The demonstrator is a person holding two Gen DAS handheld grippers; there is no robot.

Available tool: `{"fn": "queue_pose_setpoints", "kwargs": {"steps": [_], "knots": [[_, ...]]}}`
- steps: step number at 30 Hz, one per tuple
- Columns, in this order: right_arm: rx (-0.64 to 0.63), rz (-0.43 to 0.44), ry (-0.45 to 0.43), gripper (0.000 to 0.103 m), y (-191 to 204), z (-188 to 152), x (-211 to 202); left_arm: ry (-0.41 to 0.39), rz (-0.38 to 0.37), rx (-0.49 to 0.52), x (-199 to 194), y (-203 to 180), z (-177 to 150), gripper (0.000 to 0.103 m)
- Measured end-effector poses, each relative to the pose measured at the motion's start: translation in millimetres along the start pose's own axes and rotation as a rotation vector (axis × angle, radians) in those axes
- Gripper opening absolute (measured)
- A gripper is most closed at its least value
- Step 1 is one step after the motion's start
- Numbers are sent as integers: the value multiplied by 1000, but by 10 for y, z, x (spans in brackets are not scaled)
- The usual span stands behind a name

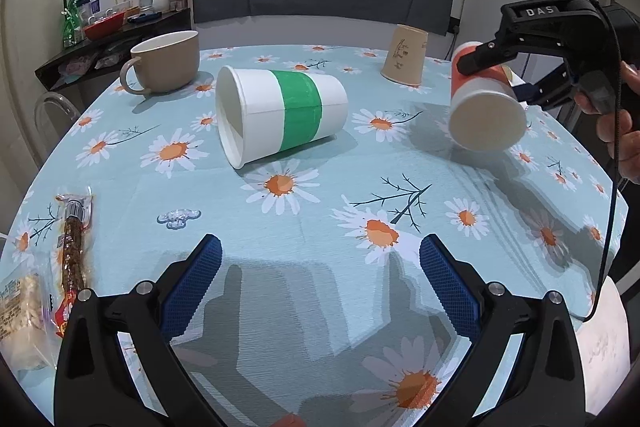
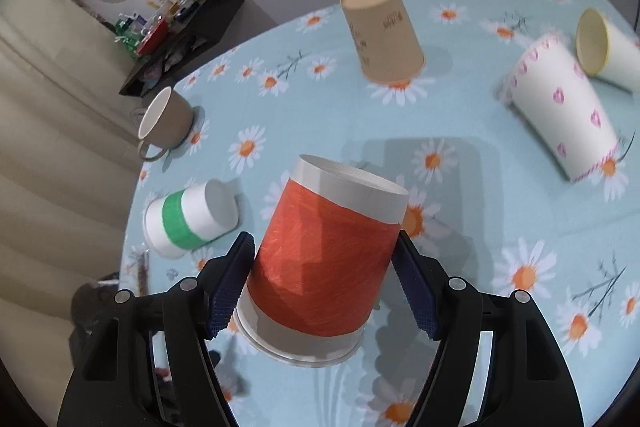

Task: Flip cup upside down
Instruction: 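Rotate the held cup rim-down and lower it onto the table with the right gripper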

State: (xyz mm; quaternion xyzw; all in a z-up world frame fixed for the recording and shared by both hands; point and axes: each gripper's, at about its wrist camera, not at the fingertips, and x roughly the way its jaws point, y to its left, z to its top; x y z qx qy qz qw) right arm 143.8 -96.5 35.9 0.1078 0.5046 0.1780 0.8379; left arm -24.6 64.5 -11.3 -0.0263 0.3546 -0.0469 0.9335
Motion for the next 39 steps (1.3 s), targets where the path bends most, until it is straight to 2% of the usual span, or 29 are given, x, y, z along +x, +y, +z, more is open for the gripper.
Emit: {"fn": "queue_pose_setpoints", "kwargs": {"steps": [5,10,16,24,28,31,34,39], "knots": [[-77,-64,-113,66,67,101,120,-3,12,1,2,-6,0,97],[-201,-227,-245,66,309,130,227,-5,18,8,-2,-25,-7,97],[-335,-346,-314,66,470,56,392,-7,25,1,-13,-25,-9,97],[-428,-368,-328,66,485,-247,360,-2,20,-5,-12,-18,-5,97],[-402,-344,-302,65,408,-387,338,-11,17,-1,-22,-24,-9,97],[-411,-369,-293,65,390,-446,380,-20,18,5,-29,-34,-8,97],[-396,-351,-270,73,364,-459,384,-22,28,9,-31,-44,-8,97],[-413,-349,-316,84,391,-500,229,-23,30,-1,-29,-24,3,97]]}}
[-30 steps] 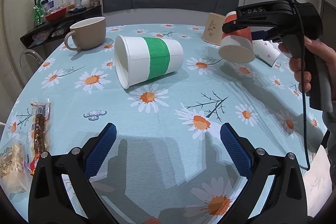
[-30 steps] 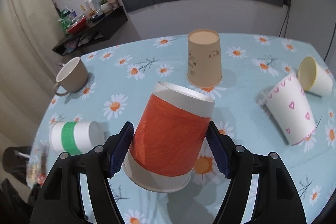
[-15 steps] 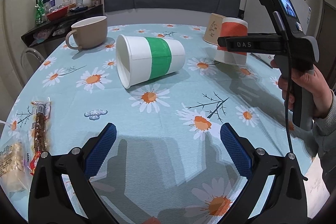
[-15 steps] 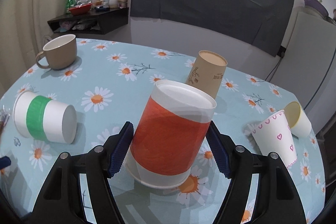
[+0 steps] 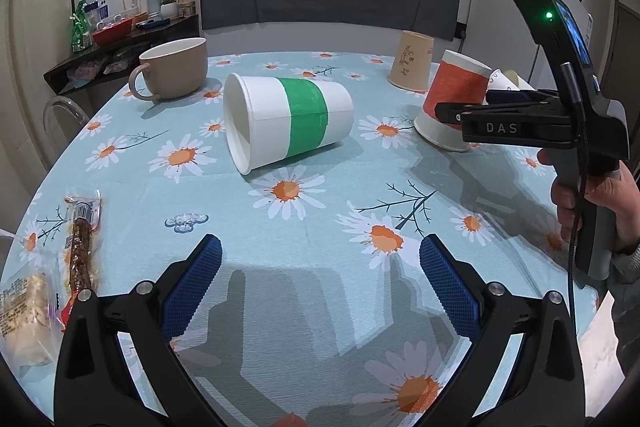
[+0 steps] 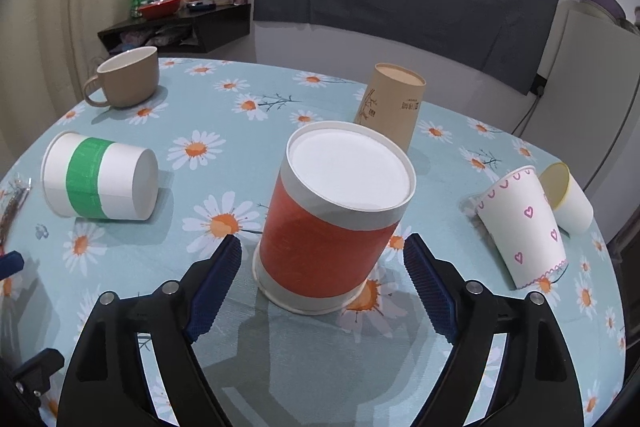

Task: Flip cup upside down
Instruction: 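Rotate the held cup rim-down and lower it onto the table with the right gripper, then open the right gripper and pull it back from the cup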

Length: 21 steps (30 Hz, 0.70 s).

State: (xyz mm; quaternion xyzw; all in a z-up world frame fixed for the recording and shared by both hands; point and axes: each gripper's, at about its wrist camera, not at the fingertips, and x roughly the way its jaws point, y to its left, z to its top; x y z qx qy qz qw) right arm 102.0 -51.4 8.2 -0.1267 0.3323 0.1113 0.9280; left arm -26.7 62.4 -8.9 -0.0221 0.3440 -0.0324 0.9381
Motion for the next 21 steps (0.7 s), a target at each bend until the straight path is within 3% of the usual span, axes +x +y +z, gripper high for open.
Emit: {"fn": "queue_pose_setpoints", "kwargs": {"steps": [7,21], "knots": [[-26,-18,-15,86,-51,-76,-175,25,59,-3,37,-28,42,97],[58,-12,-15,89,-531,-457,-451,34,-11,3,160,-512,197,97]]}}
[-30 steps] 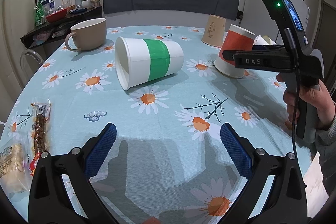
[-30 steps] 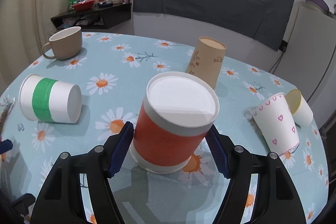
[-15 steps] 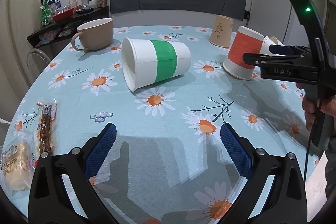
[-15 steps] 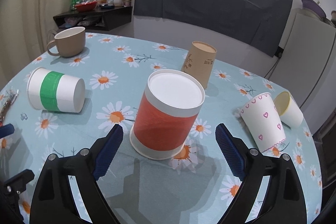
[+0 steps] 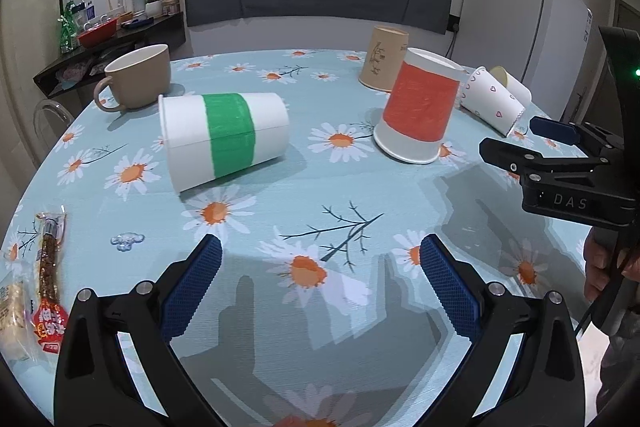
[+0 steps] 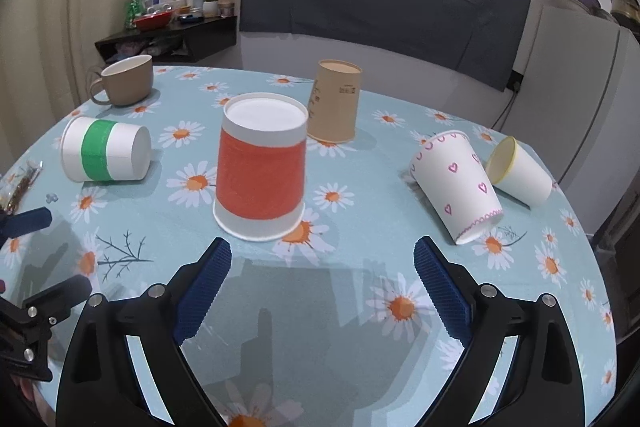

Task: Flip cup upside down
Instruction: 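Open the right gripper and pull it back from the cup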

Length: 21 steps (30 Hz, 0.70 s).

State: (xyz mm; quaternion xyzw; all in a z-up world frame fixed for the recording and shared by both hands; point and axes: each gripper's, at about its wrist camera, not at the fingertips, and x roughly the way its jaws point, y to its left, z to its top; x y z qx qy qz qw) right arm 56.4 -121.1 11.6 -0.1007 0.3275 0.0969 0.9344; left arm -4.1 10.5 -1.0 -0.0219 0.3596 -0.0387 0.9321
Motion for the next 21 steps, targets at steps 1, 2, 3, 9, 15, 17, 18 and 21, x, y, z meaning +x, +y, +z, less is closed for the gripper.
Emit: {"fn": "queue_pose_setpoints", "kwargs": {"steps": [1,2,3,9,15,17,18,21], "knots": [[14,5,5,89,-47,-34,-10,3,-4,2,15,-40,3,97],[28,12,11,89,-89,-66,-22,7,-5,5,31,-79,6,97],[41,18,15,89,-129,-100,-31,9,-3,7,46,-114,9,97],[101,54,27,89,-292,-274,-44,16,5,17,97,-271,20,97],[137,84,-10,90,-361,-379,-108,17,22,29,148,-376,43,97],[142,85,-36,90,-369,-377,-151,16,24,33,162,-405,53,97],[142,85,-49,91,-371,-380,-174,14,27,33,166,-417,54,97],[144,86,-86,93,-377,-383,-238,11,45,41,168,-438,43,97]]}}
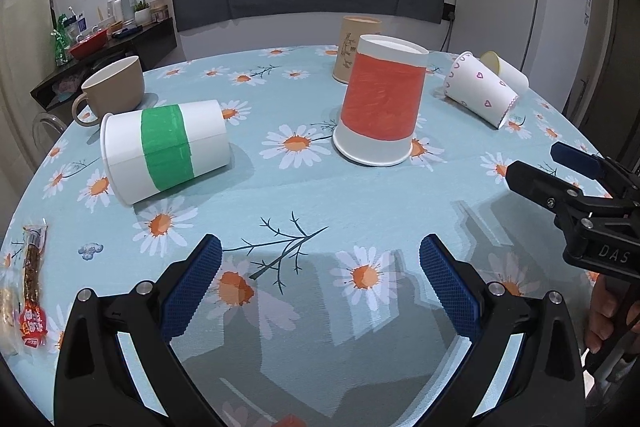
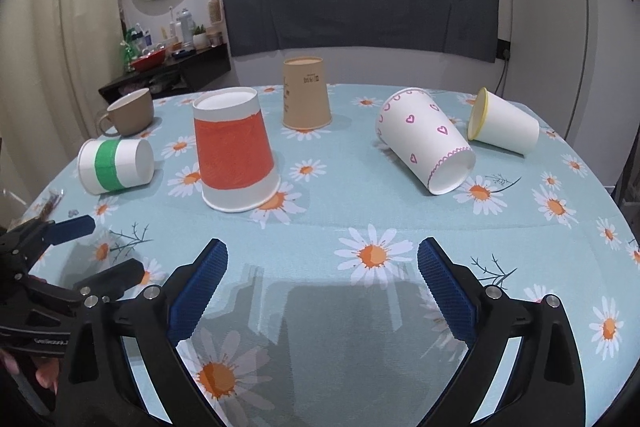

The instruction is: Flip cup upside down

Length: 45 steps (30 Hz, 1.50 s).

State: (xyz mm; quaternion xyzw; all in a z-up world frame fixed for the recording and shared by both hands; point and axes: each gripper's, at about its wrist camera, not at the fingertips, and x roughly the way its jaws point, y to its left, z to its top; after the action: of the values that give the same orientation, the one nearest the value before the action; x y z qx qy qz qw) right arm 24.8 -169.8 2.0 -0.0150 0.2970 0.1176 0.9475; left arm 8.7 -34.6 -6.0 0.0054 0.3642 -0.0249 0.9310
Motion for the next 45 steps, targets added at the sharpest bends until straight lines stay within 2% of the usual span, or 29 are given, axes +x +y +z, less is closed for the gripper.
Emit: {"fn": "queue_pose_setpoints", "kwargs": {"steps": [5,10,12,16,21,35,40,45], "knots": [[14,20,-27,94,-24,10,-41,-10,13,-12,-16,19,-12,97],[9,51,2,94,-1,-28,-8,-12,11,-38,-20,58,-17,97],[-35,0,5,94,86,-52,-12,-15,22,-40,-21,52,-19,97],[-68,-15,-13,94,139,-64,-40,-23,19,-34,-35,44,-23,97],[-27,-23,-26,94,71,-67,-66,-32,11,-34,-51,50,-27,97],[-17,-12,-17,94,60,-72,-44,-44,-8,-18,-70,24,-43,97],[-9,-18,-36,94,51,-80,-76,-84,32,-42,-136,48,-58,97],[-12,-16,-37,94,50,-77,-87,-104,43,-13,-167,1,-59,97]]}}
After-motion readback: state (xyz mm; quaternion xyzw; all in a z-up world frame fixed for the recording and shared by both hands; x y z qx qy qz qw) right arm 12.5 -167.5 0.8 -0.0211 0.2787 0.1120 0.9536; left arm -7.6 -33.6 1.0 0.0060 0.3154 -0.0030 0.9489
